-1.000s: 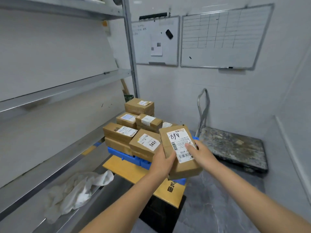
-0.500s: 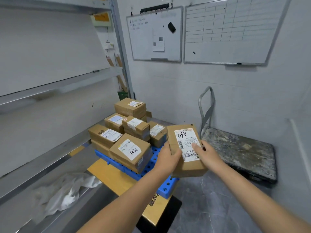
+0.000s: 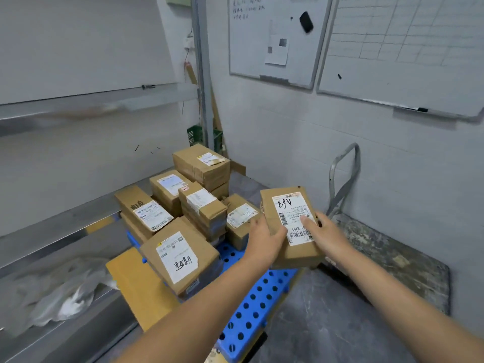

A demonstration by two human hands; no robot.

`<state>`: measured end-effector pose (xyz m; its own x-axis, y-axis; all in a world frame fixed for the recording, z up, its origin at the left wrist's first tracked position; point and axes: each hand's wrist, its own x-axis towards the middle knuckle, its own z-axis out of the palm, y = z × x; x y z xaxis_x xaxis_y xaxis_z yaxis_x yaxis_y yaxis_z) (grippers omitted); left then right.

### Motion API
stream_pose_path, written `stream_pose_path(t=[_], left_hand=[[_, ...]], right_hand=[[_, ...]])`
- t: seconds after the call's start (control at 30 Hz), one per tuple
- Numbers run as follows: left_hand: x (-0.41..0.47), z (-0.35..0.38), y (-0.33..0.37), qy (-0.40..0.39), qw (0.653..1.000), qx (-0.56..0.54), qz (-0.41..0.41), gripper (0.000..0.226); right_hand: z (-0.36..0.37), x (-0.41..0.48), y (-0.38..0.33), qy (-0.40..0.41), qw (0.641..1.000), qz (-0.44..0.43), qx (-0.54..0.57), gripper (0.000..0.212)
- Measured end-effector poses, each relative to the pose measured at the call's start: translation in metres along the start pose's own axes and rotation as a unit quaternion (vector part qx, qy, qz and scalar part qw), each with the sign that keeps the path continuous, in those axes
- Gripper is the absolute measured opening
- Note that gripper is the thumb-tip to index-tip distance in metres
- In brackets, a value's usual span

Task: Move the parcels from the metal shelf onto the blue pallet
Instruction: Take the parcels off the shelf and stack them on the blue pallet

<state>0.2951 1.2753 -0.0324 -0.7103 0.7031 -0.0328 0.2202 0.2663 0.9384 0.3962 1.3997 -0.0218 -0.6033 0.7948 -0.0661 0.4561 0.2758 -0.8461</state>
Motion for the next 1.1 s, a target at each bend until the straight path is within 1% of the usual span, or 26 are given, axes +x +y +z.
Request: stream_pose_path(t=[0.13,0.2,0.37,0.47,0.57,0.7,0.73,0.83,0.93,1.03,1.1], left_hand=[[0.056,-0.002,-0.009,0.027,0.999,-0.012,-0.018,0.048],[0.078,-0.003,-0.015,0.042,0.999,-0.024,-0.02,0.044],[0.114,-0.004,-0.029,0.113,0.993,-0.034,-0.028,0.039],[0.137,-0.001,-0.04,0.144,0.987,-0.039,-0.065,0.035],[0.163,0.005,-0.052,0.184,0.976,-0.043,-0.111,0.039],[0.195,0.008,-0.064,0.211,0.965,0.006,-0.157,0.04],[0.203,0.009,-0.065,0.219,0.96,0.019,-0.174,0.044],[0.222,0.01,-0.061,0.223,0.946,0.076,-0.222,0.07],[0.23,0.008,-0.057,0.243,0.931,0.098,-0.255,0.076],[0.23,0.008,-0.055,0.26,0.92,0.085,-0.28,0.085],[0.231,0.01,-0.059,0.263,0.912,0.087,-0.303,0.086]], right_hand=[[0.013,0.068,-0.011,-0.045,0.998,-0.009,-0.031,0.037],[0.023,0.095,-0.011,-0.064,0.998,-0.016,-0.022,0.035],[0.048,0.15,-0.008,-0.129,0.991,-0.029,-0.013,0.033],[0.068,0.186,-0.006,-0.173,0.984,-0.032,-0.005,0.034],[0.09,0.222,-0.002,-0.214,0.976,-0.037,-0.012,0.033],[0.114,0.263,0.005,-0.266,0.963,-0.041,-0.026,0.035],[0.119,0.272,0.005,-0.285,0.957,-0.041,-0.037,0.036],[0.13,0.296,0.008,-0.322,0.943,-0.063,-0.063,0.037],[0.139,0.31,0.004,-0.354,0.928,-0.085,-0.085,0.04],[0.149,0.318,0.003,-0.394,0.911,-0.087,-0.08,0.042],[0.154,0.321,0.005,-0.415,0.901,-0.086,-0.093,0.043]])
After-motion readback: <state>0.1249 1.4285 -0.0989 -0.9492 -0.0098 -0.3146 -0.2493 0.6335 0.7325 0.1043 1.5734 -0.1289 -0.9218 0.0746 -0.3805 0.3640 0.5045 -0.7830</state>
